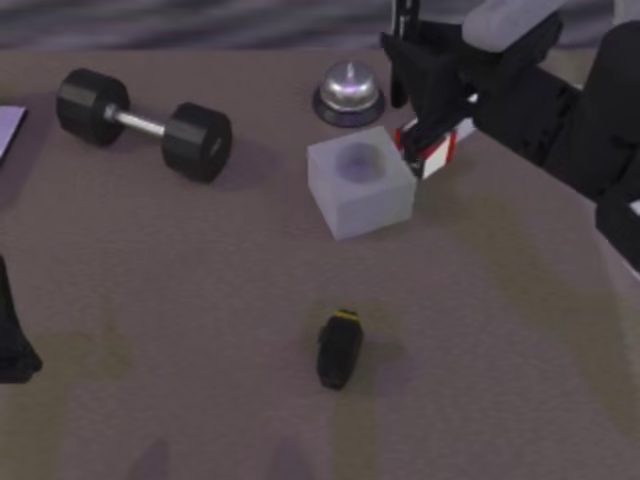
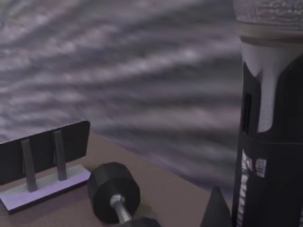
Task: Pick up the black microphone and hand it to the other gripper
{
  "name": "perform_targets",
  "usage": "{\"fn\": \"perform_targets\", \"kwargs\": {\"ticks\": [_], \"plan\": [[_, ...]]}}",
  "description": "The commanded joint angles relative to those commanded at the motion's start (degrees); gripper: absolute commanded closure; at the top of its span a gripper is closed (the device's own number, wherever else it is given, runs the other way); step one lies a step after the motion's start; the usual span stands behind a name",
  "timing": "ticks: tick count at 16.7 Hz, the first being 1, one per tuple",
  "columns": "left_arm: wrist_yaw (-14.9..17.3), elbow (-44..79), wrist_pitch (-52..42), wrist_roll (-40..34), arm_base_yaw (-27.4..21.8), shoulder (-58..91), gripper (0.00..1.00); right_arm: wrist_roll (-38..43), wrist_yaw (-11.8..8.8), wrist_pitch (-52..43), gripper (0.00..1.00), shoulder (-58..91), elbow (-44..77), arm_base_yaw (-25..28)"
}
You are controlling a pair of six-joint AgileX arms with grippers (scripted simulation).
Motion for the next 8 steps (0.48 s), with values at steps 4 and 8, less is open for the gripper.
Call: {"fn": "perform_targets", "kwargs": {"ticks": [4,8], "plan": [[0.00,0.00,0.00,0.00,0.00,0.00,0.00,0.57,6.82,-3.47,1.00,-5.91,-1.01,7.24],[0.00,0.00,0.00,0.00,0.00,0.00,0.00,0.70,8.82,-4.44,1.00,-7.76,-1.24,9.33]]}}
